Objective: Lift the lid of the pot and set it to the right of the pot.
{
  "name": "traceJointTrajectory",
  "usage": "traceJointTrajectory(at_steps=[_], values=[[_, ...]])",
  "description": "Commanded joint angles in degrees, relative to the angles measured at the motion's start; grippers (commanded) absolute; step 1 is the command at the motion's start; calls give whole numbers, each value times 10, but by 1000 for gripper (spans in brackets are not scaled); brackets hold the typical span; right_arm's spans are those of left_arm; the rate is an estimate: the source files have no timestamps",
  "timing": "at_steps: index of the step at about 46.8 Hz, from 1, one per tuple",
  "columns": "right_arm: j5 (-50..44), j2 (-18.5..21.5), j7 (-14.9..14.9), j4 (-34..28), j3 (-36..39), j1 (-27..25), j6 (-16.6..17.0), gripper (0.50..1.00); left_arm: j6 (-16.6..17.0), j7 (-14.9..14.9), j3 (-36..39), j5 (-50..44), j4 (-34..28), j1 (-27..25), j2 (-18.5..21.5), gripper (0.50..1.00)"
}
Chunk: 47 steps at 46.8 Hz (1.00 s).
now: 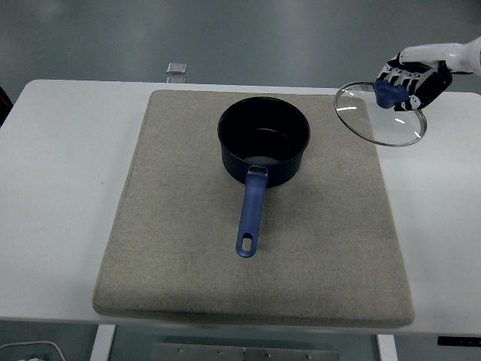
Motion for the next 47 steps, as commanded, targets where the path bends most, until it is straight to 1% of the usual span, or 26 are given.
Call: traceJointTrajectory(at_steps=[1, 17, 26, 32, 34, 36, 38, 40, 44, 46, 47], values=[[-1, -2, 1, 0, 3, -12, -1, 541, 0, 0, 0, 0, 0, 0, 0, 1000], [-9, 12, 1, 1, 0, -56, -36, 541, 0, 0, 0, 0, 0, 0, 0, 1000], [-9, 36, 0, 0, -2, -68, -51, 543, 0, 0, 0, 0, 0, 0, 0, 1000], [-11, 50, -1, 0, -3, -76, -57, 560, 0, 0, 0, 0, 0, 0, 0, 1000], [-15, 54, -1, 0, -2, -77, -60, 580, 0, 0, 0, 0, 0, 0, 0, 1000], [-18, 56, -1, 0, -3, -80, -62, 615, 0, 0, 0, 0, 0, 0, 0, 1000], [-18, 57, -1, 0, -3, -83, -63, 660, 0, 0, 0, 0, 0, 0, 0, 1000], [-18, 57, -1, 0, -3, -84, -64, 717, 0, 0, 0, 0, 0, 0, 0, 1000], [-18, 57, -1, 0, -4, -86, -63, 780, 0, 0, 0, 0, 0, 0, 0, 1000], [-18, 57, -2, 0, -4, -87, -63, 821, 0, 0, 0, 0, 0, 0, 0, 1000], [-18, 57, -2, 0, -4, -87, -63, 852, 0, 0, 0, 0, 0, 0, 0, 1000]])
